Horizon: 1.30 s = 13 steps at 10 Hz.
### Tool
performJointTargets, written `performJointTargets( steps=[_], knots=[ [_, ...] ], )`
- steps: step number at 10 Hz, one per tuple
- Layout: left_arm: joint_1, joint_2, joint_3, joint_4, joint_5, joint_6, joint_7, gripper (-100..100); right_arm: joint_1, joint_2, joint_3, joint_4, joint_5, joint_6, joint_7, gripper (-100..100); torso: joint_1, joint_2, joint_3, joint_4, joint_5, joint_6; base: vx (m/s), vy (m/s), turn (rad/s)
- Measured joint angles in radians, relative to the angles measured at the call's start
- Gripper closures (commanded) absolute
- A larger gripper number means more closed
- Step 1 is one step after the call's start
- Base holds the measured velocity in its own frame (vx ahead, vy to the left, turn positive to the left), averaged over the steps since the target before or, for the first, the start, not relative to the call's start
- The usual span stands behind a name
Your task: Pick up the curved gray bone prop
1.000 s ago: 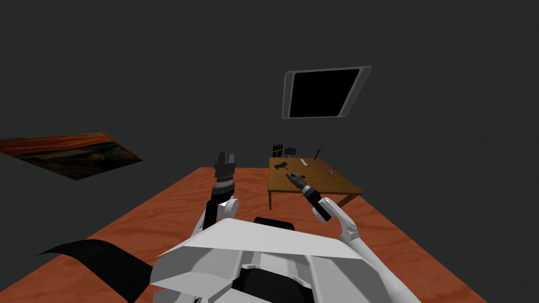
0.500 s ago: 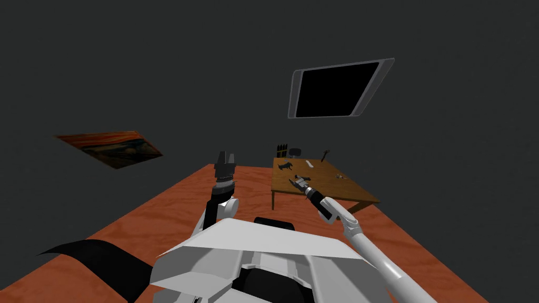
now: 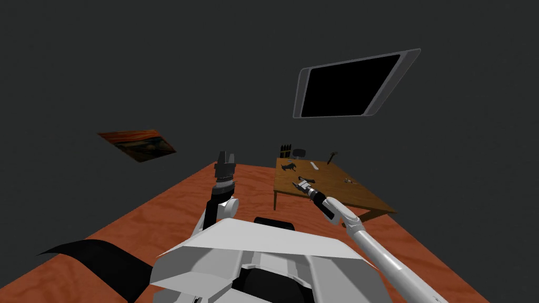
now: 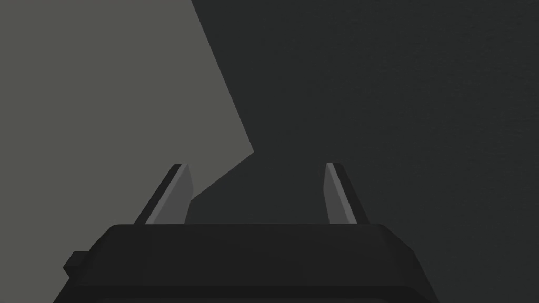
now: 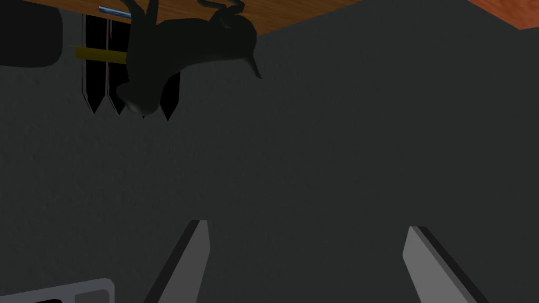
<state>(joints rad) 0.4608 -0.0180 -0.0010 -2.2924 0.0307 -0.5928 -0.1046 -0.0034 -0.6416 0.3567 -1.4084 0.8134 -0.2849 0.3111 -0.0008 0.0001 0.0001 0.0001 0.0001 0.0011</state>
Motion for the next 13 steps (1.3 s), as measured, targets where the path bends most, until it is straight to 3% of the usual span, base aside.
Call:
performJointTargets(
  steps=[1,5,6,8,9,10,13],
  knots=[
    [0.0,0.0,0.0,0.0,0.0,0.0,0.0,0,-0.007,-0.025,0.008,0.02,0.019,0.009,0.009,-100,0.0,0.0,0.0,0.0,0.0,-0.001,0.001,-0.008,0.105],
    [0.0,0.0,0.0,0.0,0.0,0.0,0.0,0,-0.037,-0.049,0.021,0.127,0.06,0.014,0.048,-100,0.0,0.0,0.0,0.0,0.0,0.0,0.002,-0.008,0.147],
    [0.0,0.0,0.0,0.0,0.0,0.0,0.0,0,-0.055,-0.056,0.02,0.18,0.077,0.011,0.068,-100,-0.001,-0.001,0.0,0.0,0.0,-0.001,0.004,-0.03,0.416],
    [0.0,0.0,0.0,0.0,0.0,0.0,0.0,0,-0.066,-0.096,0.042,0.236,0.113,0.037,0.089,-100,-0.002,0.0,0.0,0.0,0.0,0.001,0.004,-0.032,0.169],
    [0.0,0.0,0.0,0.0,0.0,0.0,0.0,0,-0.079,-0.094,0.033,0.292,0.129,0.028,0.117,-100,-0.002,-0.001,0.0,0.0,-0.001,-0.001,0.005,-0.045,0.357],
    [0.0,0.0,0.0,0.0,0.0,0.0,0.0,0,-0.074,-0.139,0.063,0.291,0.151,0.054,0.113,-100,-0.003,0.0,0.0,0.0,0.0,-0.001,0.007,-0.043,0.159],
    [0.0,0.0,0.0,0.0,0.0,0.0,0.0,0,-0.086,-0.138,0.051,0.386,0.175,0.053,0.159,-100,-0.001,0.0,0.0,0.0,0.0,-0.001,-0.001,-0.018,0.134]
  ],
)
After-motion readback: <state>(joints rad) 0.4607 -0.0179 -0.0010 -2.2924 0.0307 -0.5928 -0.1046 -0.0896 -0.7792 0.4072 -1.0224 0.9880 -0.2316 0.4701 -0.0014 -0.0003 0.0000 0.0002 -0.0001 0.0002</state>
